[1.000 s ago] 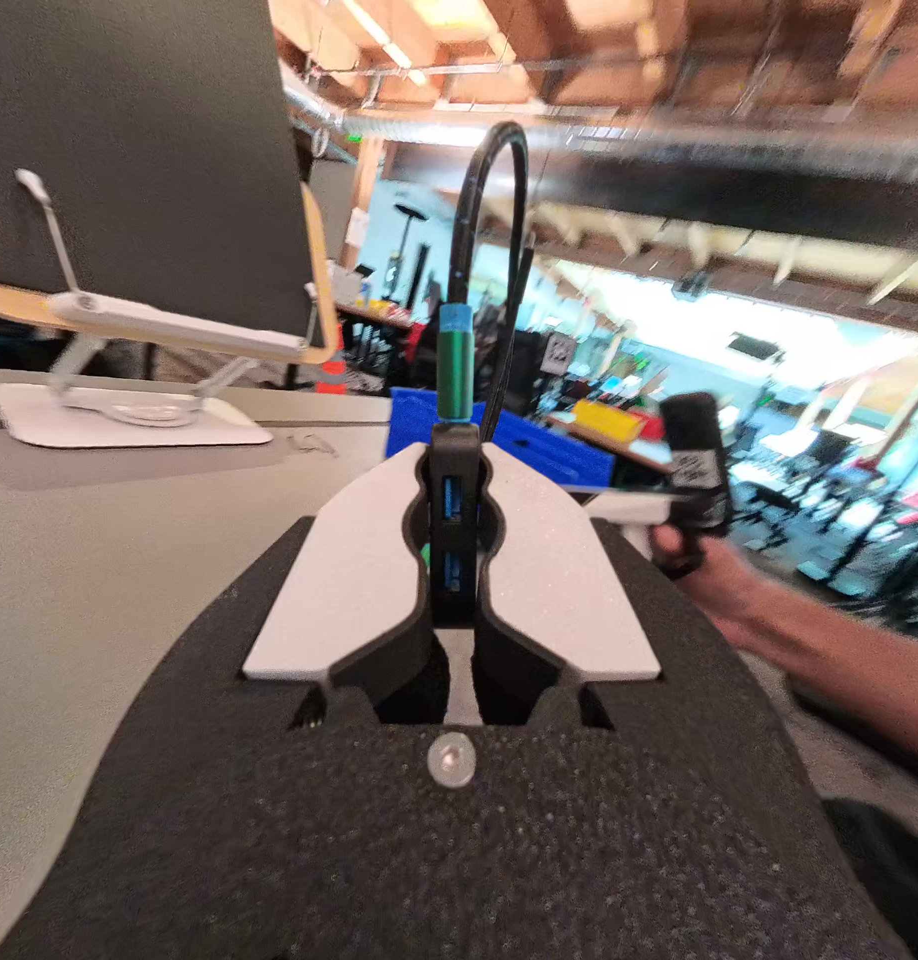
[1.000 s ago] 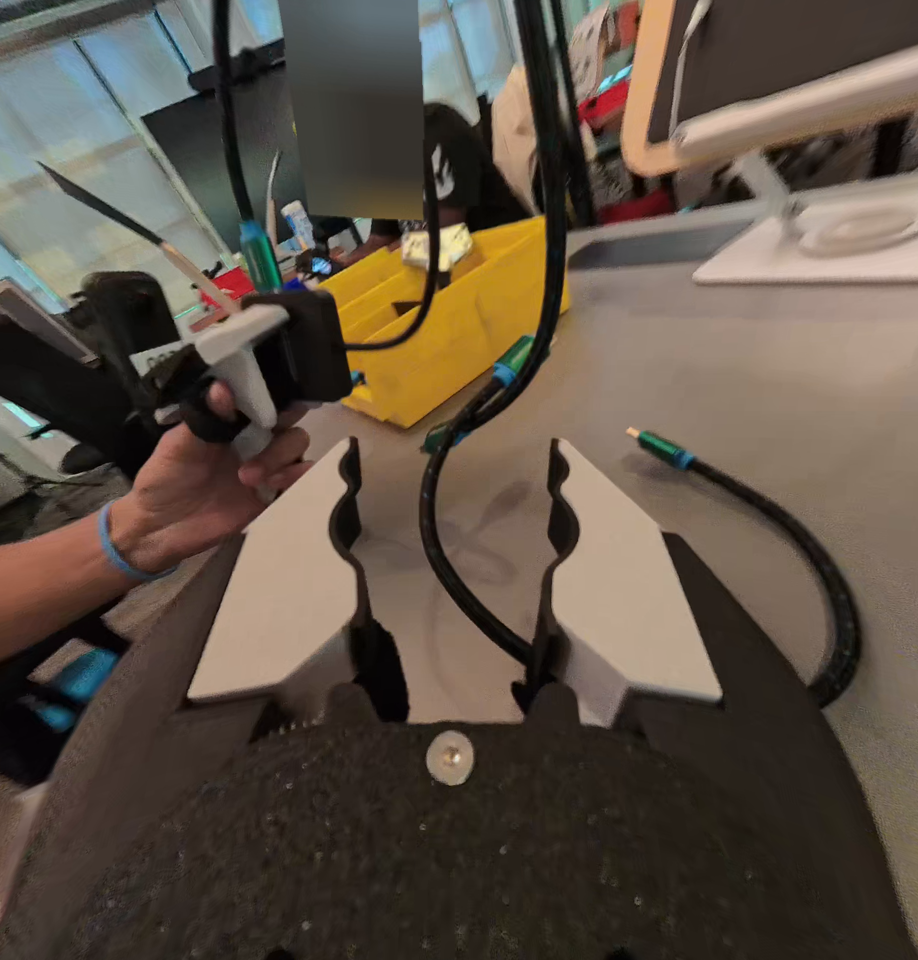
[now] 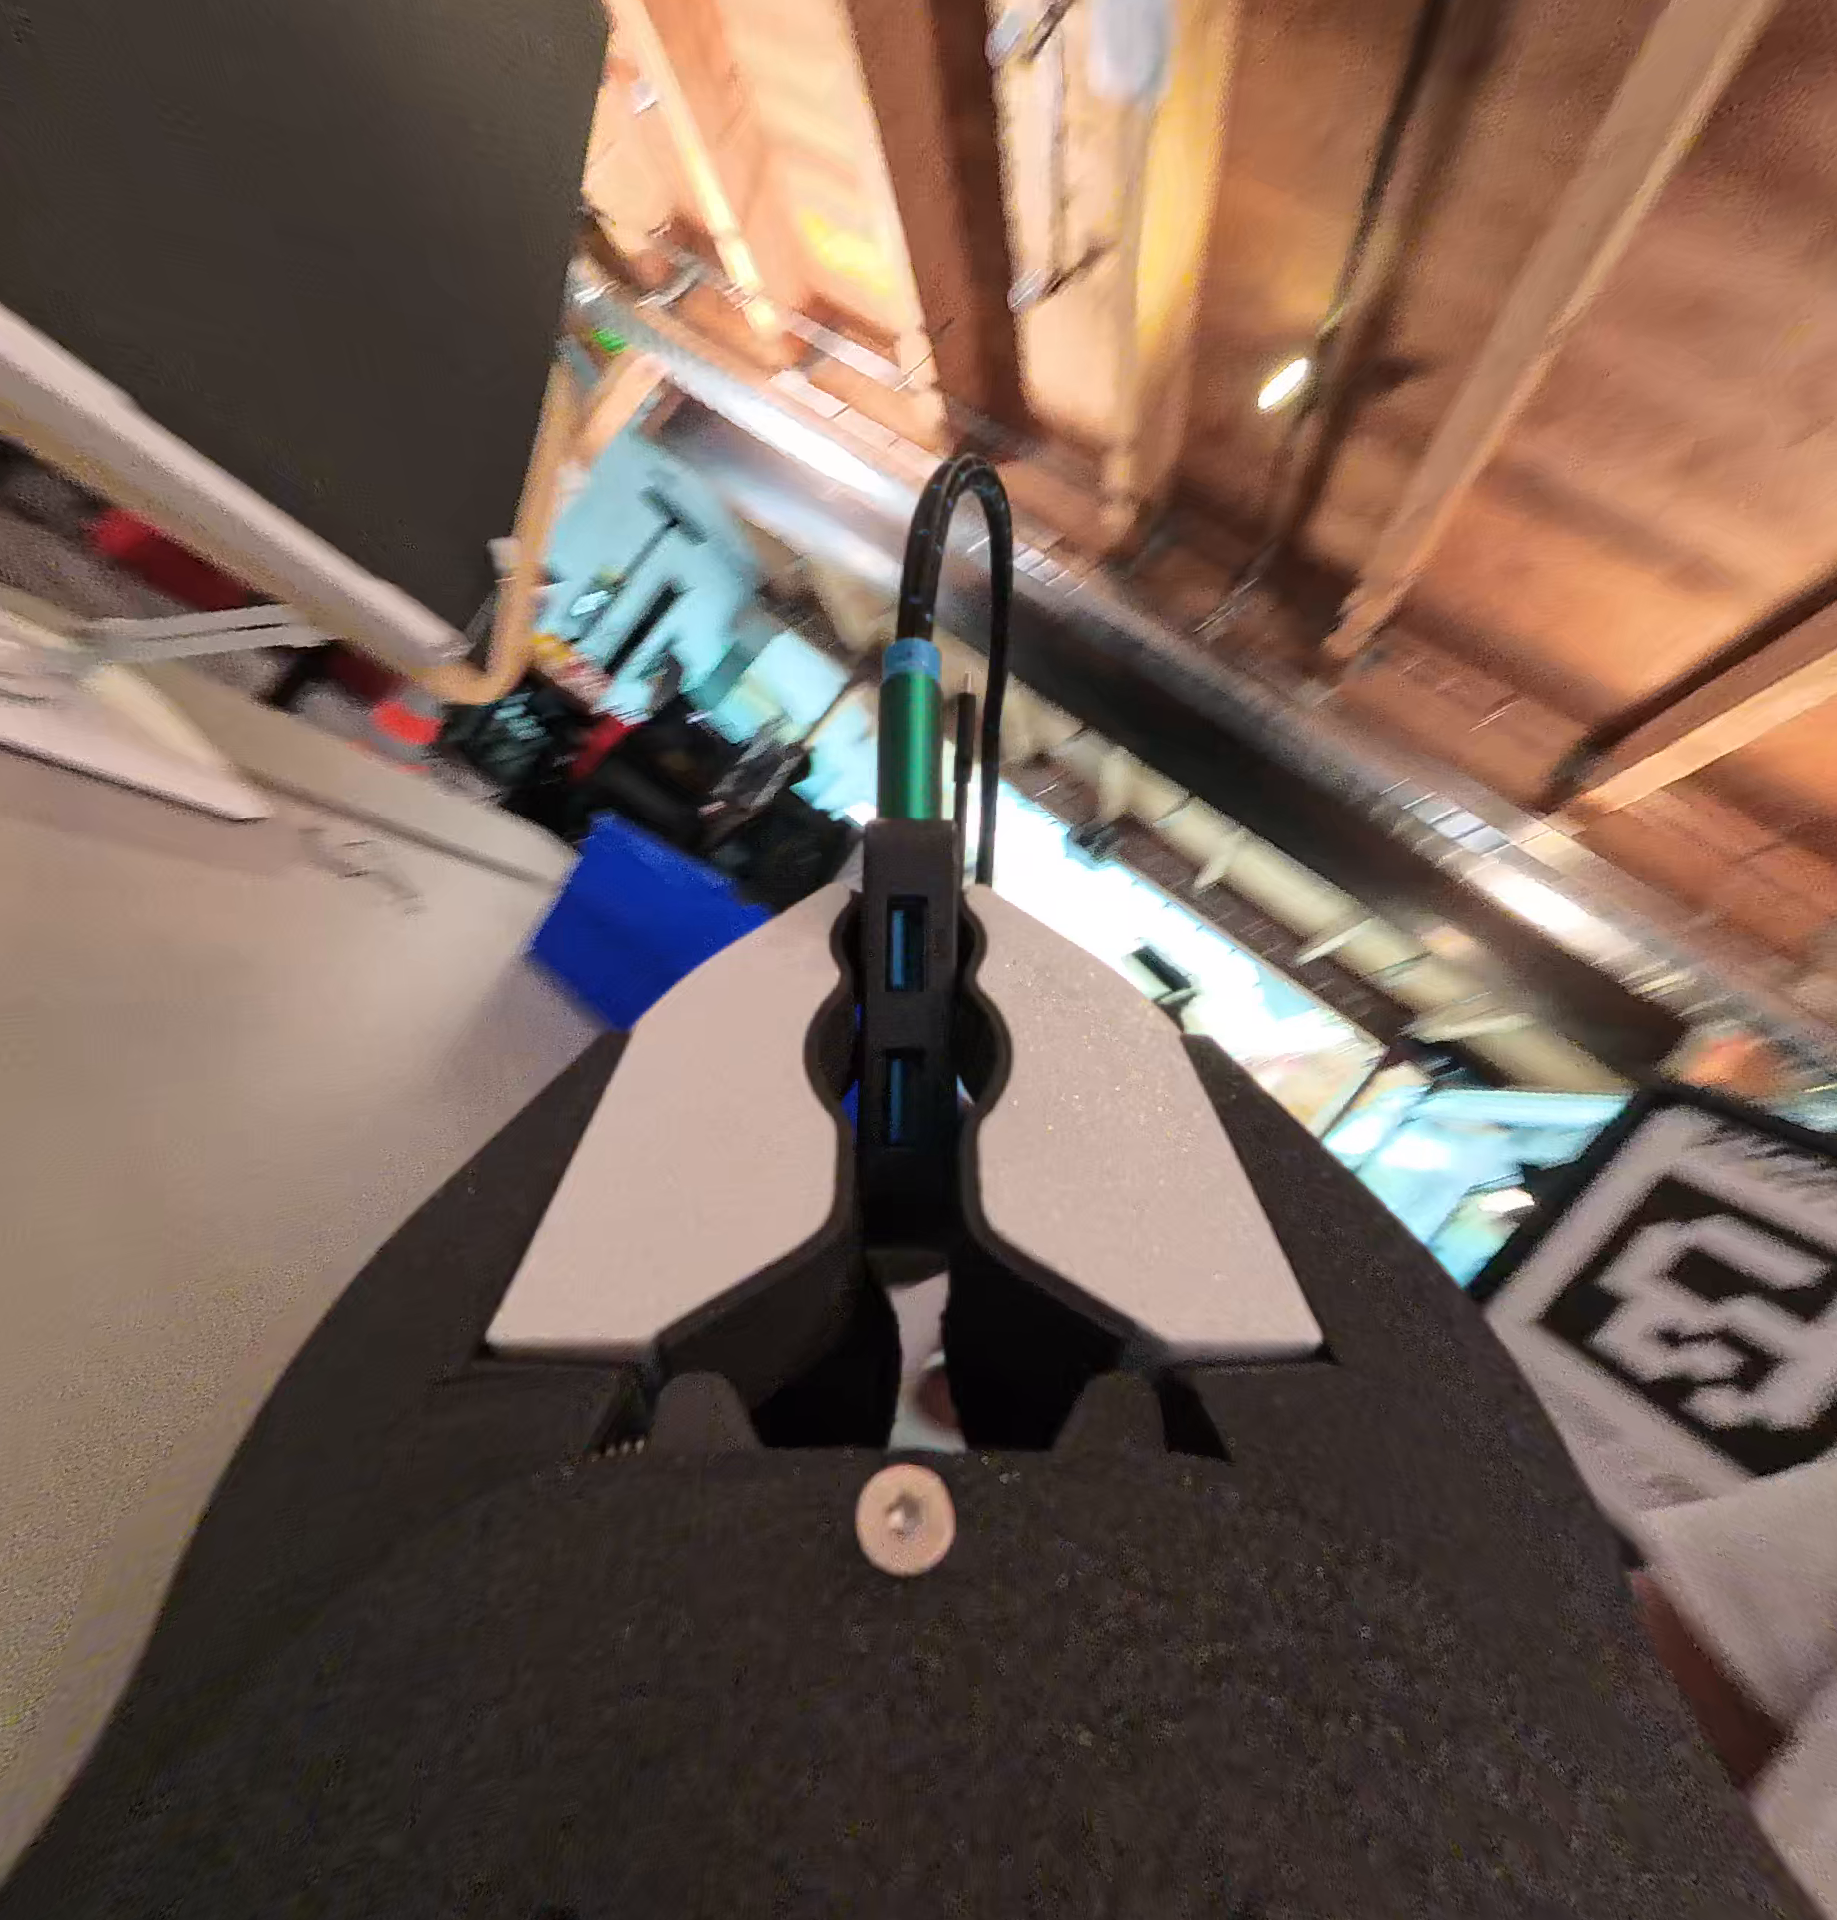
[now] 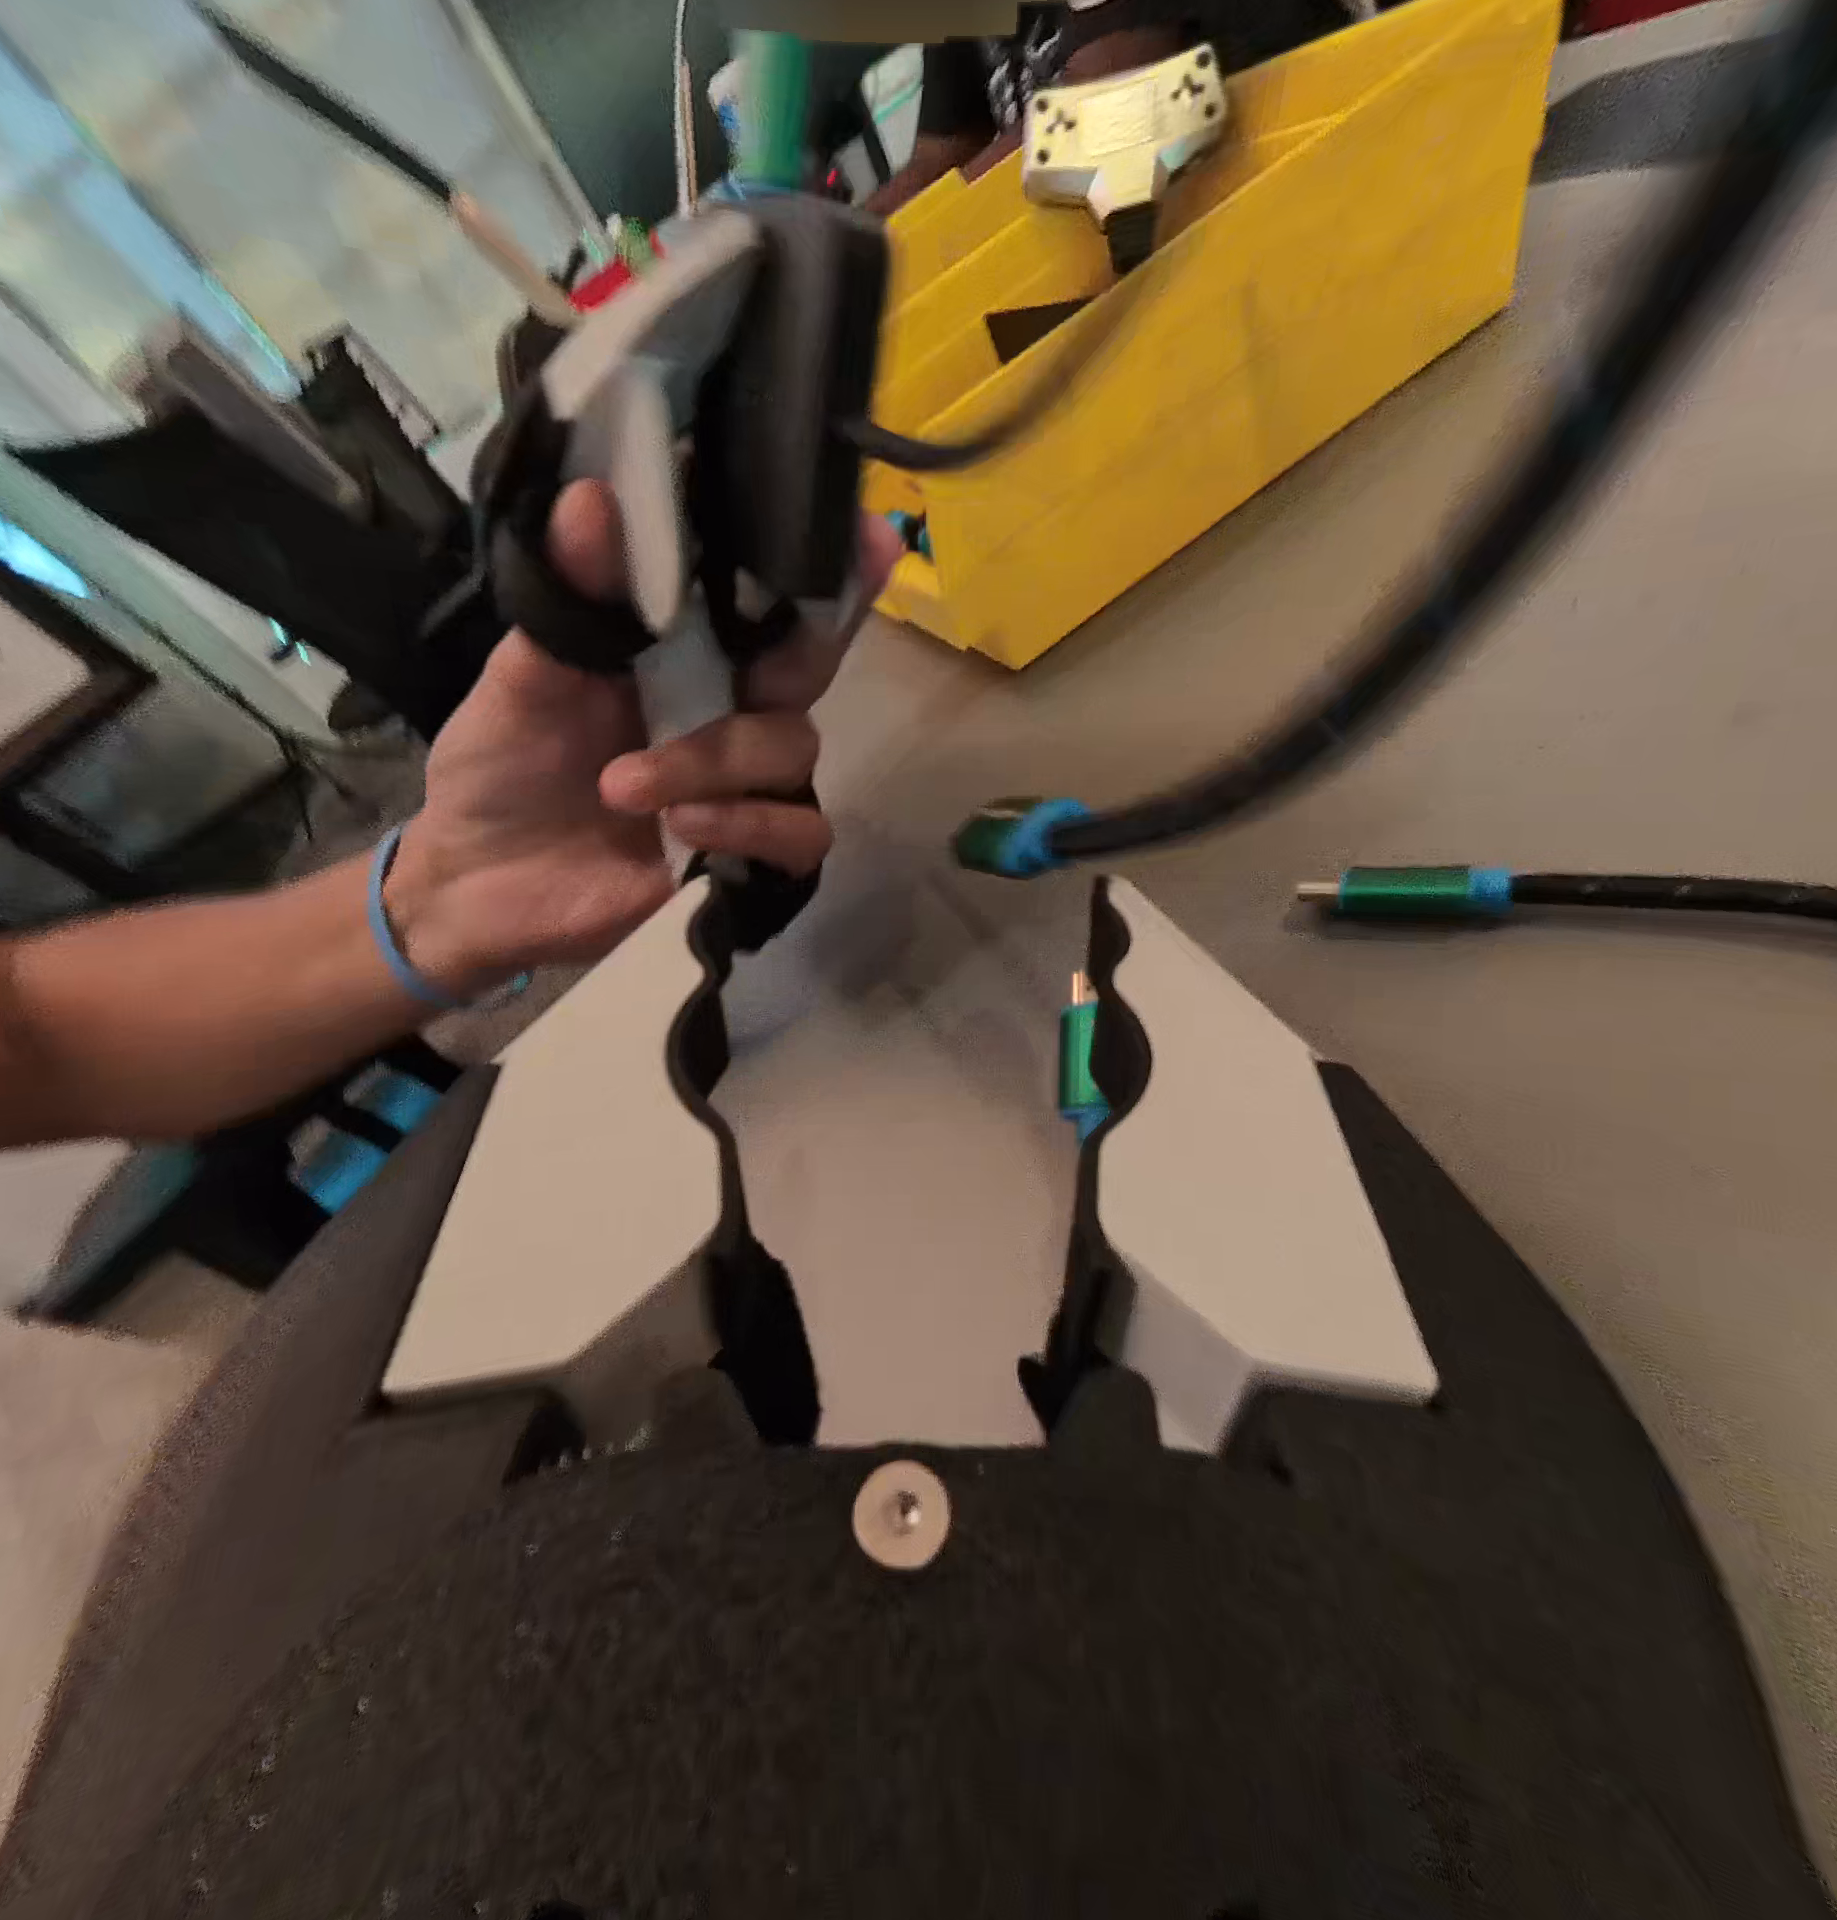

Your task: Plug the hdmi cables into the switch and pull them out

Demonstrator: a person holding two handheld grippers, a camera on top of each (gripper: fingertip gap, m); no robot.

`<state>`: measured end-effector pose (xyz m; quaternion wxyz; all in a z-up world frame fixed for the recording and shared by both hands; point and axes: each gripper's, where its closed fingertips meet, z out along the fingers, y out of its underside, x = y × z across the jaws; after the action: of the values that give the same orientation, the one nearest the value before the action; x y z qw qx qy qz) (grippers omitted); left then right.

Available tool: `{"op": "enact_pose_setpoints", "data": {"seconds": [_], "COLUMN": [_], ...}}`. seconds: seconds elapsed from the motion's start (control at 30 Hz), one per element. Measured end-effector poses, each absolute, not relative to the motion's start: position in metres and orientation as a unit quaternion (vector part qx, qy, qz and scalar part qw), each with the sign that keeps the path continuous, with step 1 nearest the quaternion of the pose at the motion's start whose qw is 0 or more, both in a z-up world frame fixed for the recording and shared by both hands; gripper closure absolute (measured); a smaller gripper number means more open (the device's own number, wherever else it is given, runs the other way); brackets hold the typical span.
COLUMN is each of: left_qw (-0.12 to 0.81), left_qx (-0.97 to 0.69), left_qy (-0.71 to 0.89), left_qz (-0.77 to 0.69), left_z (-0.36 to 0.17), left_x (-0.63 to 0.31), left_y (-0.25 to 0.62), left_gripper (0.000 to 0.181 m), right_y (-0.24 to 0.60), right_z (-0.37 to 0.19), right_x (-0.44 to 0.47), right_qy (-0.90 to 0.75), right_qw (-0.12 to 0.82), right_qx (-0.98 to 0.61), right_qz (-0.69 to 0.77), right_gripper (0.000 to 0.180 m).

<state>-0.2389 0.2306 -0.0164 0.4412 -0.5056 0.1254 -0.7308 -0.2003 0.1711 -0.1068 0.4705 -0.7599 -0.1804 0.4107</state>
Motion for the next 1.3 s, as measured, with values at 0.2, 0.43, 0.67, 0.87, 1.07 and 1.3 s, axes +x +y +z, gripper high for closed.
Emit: {"op": "enact_pose_setpoints", "data": {"seconds": [0.2, 0.43, 0.67, 0.87, 1.07, 1.3], "left_qw": [0.400, 0.392, 0.388, 0.466, 0.485, 0.480], "left_qx": [-0.433, -0.469, -0.495, -0.530, -0.546, -0.545], "left_qy": [0.076, 0.154, 0.241, 0.318, 0.351, 0.401], "left_qz": [-0.804, -0.776, -0.739, -0.633, -0.586, -0.558], "left_z": [-0.002, -0.018, -0.025, -0.031, -0.045, -0.055], "left_x": [-0.240, -0.206, -0.199, -0.242, -0.253, -0.236], "left_y": [0.216, 0.189, 0.179, 0.196, 0.202, 0.192], "left_gripper": [0.166, 0.167, 0.166, 0.168, 0.175, 0.181], "right_y": [0.181, 0.176, 0.169, 0.178, 0.206, 0.263], "right_z": [-0.059, -0.040, -0.044, -0.004, 0.051, -0.027], "right_x": [-0.207, -0.212, -0.203, -0.133, 0.049, 0.238], "right_qy": [-0.101, -0.104, -0.122, -0.121, -0.065, 0.054], "right_qw": [0.523, 0.540, 0.506, 0.558, 0.584, 0.393], "right_qx": [-0.680, -0.658, -0.659, -0.676, -0.774, -0.914], "right_qz": [0.504, 0.515, 0.543, 0.467, 0.237, 0.081], "right_gripper": [0.104, 0.149, 0.166, 0.167, 0.167, 0.166]}}
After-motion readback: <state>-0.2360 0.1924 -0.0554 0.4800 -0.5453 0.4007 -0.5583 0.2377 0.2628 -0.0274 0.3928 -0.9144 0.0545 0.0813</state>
